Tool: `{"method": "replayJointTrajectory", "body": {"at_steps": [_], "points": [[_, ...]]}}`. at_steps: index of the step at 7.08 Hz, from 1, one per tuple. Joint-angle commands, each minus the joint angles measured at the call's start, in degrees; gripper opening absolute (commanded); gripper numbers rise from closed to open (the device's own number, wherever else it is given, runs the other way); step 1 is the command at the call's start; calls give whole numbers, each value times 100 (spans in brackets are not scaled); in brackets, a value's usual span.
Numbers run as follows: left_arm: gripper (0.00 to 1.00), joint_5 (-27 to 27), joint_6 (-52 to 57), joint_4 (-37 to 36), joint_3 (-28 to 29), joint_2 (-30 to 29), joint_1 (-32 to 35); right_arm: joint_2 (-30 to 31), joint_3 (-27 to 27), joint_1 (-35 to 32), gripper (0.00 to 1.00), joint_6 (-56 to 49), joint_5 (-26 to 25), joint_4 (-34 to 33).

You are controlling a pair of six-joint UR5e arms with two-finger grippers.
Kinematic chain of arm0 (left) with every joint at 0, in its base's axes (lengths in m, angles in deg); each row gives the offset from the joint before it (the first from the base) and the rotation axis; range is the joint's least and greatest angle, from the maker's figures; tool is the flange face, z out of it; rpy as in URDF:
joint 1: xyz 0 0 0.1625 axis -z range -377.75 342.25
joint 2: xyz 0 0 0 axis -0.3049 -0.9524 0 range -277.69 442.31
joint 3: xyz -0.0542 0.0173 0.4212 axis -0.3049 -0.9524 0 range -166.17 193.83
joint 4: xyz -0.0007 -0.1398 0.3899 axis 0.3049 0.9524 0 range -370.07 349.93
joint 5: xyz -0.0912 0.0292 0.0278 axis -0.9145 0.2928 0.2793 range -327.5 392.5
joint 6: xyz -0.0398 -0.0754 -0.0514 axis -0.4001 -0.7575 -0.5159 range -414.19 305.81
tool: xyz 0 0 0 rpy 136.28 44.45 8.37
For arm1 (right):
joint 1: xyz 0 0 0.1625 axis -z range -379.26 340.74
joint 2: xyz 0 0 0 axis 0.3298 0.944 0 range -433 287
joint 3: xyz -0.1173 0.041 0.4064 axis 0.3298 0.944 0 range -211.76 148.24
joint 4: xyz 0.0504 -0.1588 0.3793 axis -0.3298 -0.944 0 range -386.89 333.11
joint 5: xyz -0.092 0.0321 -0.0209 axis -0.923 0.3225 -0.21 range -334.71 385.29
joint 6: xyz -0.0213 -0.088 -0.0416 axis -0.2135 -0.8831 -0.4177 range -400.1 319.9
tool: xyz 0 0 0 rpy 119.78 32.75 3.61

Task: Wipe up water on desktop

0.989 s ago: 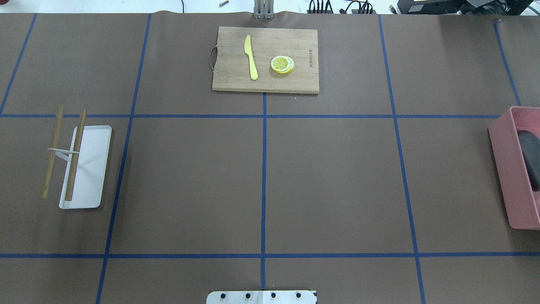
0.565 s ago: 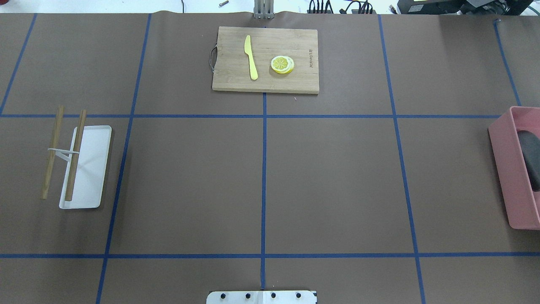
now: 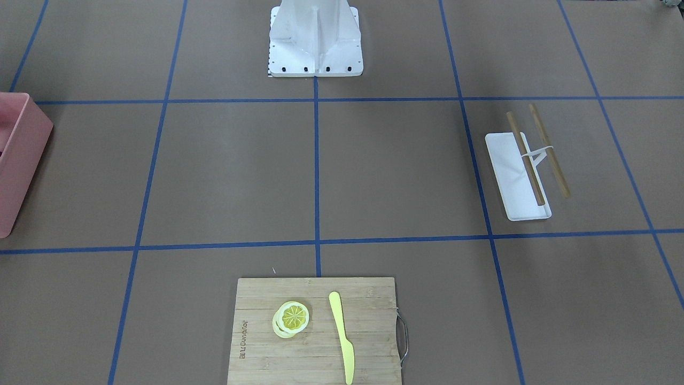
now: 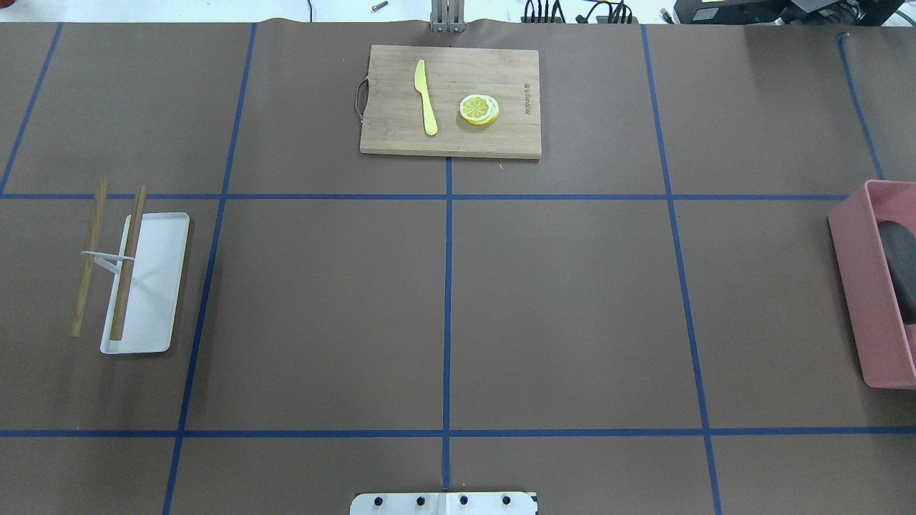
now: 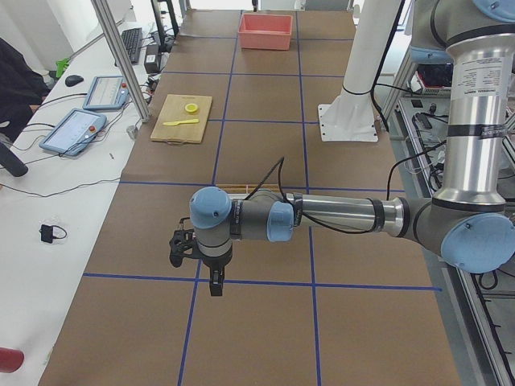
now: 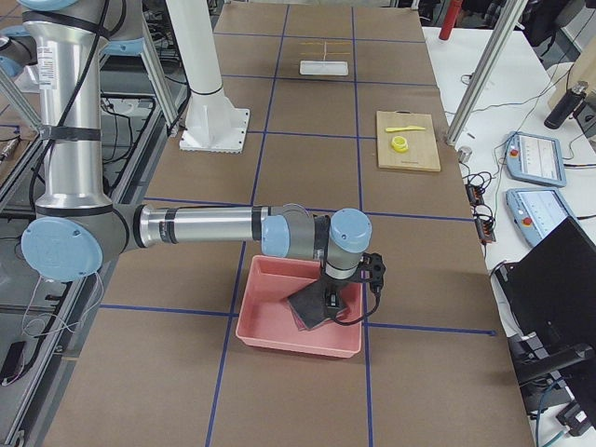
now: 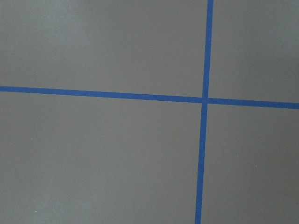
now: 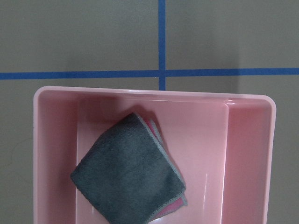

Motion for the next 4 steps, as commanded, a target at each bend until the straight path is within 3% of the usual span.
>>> {"method": "replayJointTrajectory", "body": {"at_steps": [1,4], "points": [[98,0,-3,8,4,6,-6,28,69,-111,100,-17,393,-10],[98,0,-3,8,13,6,-6,19,105,-173,100,-17,422,-1]]}}
